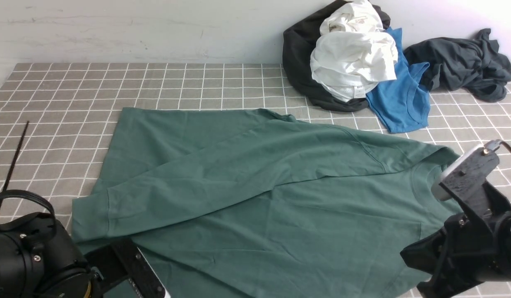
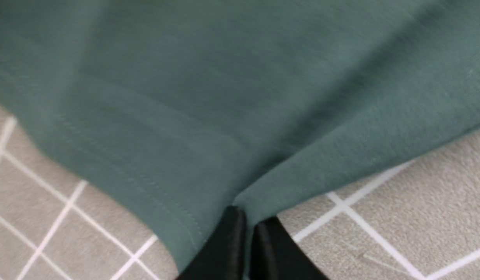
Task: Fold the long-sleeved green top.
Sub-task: Use both arms simultaneously to clamp the lower edge of the clothing fabric
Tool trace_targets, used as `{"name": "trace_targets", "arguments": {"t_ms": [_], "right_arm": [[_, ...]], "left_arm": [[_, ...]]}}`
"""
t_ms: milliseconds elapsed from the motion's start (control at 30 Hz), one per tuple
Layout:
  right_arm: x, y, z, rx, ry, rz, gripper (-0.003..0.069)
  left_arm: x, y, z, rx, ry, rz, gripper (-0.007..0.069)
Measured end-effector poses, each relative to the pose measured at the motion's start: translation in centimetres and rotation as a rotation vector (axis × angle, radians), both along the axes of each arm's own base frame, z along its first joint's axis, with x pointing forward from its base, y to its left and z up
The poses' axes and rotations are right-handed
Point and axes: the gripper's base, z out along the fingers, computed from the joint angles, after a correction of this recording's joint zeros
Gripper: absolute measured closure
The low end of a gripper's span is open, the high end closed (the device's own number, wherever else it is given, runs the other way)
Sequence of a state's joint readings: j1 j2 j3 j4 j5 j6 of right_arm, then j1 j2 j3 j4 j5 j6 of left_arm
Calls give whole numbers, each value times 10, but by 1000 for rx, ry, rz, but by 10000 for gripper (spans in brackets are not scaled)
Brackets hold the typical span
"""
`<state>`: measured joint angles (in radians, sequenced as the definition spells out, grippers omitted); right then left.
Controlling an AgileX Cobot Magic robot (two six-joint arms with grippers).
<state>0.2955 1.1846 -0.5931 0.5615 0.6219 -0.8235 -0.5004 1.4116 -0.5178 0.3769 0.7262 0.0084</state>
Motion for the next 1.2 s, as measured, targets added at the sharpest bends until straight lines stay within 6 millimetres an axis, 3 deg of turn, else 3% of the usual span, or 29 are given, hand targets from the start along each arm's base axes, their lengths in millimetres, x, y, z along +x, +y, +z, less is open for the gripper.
{"name": "trace_targets", "arguments": {"t_ms": [267, 367, 433, 567, 667, 767, 900, 1033, 1200], "right_arm": [[0, 0, 7, -87, 4, 126, 657], [9, -5, 19, -206, -36, 183, 593], [16, -9, 19, -300, -57, 212, 496], [22, -20, -6, -505, -14, 307, 298], [28, -25, -28, -620, -3, 386, 221], [39, -24, -49, -664, -43, 430, 193], [48, -21, -65, -675, -44, 465, 213], [51, -20, -76, -679, -24, 485, 298], [54, -15, -75, -591, -46, 377, 596]], "left_arm": [[7, -1, 25, -15, -62, 127, 629], [11, -2, 37, -14, -80, 150, 629], [14, -3, 42, -19, -92, 154, 629], [15, -4, 44, -25, -99, 151, 629], [16, -5, 44, -32, -107, 148, 629], [16, -5, 44, -37, -111, 146, 629], [16, -5, 45, -39, -115, 146, 629], [15, -4, 49, -54, -134, 156, 629], [14, -5, 57, -115, -197, 222, 629]]}}
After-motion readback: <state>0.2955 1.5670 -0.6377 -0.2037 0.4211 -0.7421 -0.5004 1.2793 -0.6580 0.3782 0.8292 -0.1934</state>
